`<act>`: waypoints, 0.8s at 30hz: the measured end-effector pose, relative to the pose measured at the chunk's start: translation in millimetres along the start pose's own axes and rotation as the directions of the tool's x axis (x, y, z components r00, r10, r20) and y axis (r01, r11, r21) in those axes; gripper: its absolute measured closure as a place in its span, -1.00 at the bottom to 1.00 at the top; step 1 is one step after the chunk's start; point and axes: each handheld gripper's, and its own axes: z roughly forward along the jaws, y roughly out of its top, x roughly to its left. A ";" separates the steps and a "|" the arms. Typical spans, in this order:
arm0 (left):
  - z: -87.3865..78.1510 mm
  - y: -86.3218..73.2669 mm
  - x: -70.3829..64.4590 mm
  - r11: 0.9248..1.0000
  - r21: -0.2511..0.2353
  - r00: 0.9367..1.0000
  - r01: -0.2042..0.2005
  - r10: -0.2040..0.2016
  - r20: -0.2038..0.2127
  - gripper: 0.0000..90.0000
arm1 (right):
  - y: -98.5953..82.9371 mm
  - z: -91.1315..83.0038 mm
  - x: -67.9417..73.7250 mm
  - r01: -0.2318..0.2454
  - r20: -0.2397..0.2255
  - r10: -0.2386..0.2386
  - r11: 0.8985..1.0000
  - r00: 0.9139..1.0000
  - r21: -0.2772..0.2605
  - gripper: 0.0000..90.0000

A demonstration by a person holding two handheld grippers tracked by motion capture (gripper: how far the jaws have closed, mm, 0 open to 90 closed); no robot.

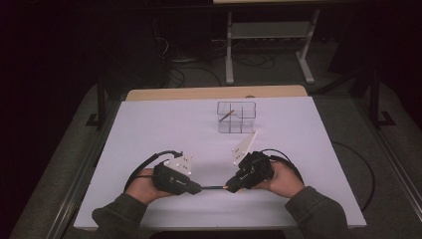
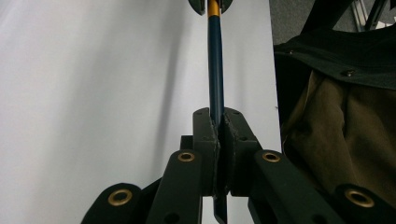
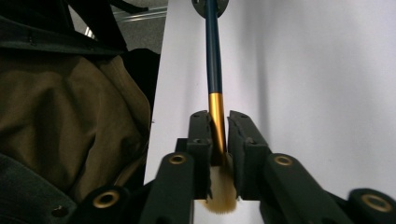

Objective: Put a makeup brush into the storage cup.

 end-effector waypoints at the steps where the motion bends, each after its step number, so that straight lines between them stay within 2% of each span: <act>1: 0.3 -0.1 0.0 1.000 0.002 1.000 0.000 0.000 0.003 0.88 | 0.0 0.3 -0.4 0.000 -0.007 0.000 1.000 1.000 0.004 0.79; 8: 4.0 0.5 0.6 1.000 0.019 1.000 0.000 -0.001 0.012 0.86 | 1.2 1.7 -2.2 -0.002 -0.045 0.003 1.000 0.999 0.023 0.85; 9: 4.4 0.7 0.9 1.000 0.027 1.000 0.001 -0.001 0.008 0.84 | 2.6 2.0 -2.1 0.002 -0.046 0.000 0.999 0.999 0.034 0.86; 11: 5.8 1.5 1.8 0.999 0.044 1.000 0.014 -0.014 -0.005 0.67 | 5.0 2.3 -1.7 0.011 -0.042 -0.009 0.999 0.999 0.052 0.86; 13: 6.5 3.1 2.2 0.998 0.058 1.000 0.011 -0.011 -0.005 0.62 | 9.5 1.7 0.1 0.011 -0.024 -0.009 0.996 1.000 0.093 0.86; 18: 7.5 8.4 2.1 0.997 0.076 1.000 0.010 -0.009 -0.010 0.63 | 23.8 -1.6 3.2 0.044 0.016 -0.048 0.985 0.999 0.167 0.86; 22: 8.6 11.9 2.5 0.994 0.106 1.000 -0.007 0.008 -0.007 0.69 | 36.4 -2.5 8.7 0.080 0.054 -0.096 0.965 0.994 0.250 0.86; 24: 10.9 13.2 1.6 0.994 0.111 1.000 0.008 -0.007 -0.008 0.71 | 41.8 -2.5 12.0 0.086 0.063 -0.107 0.956 0.992 0.280 0.86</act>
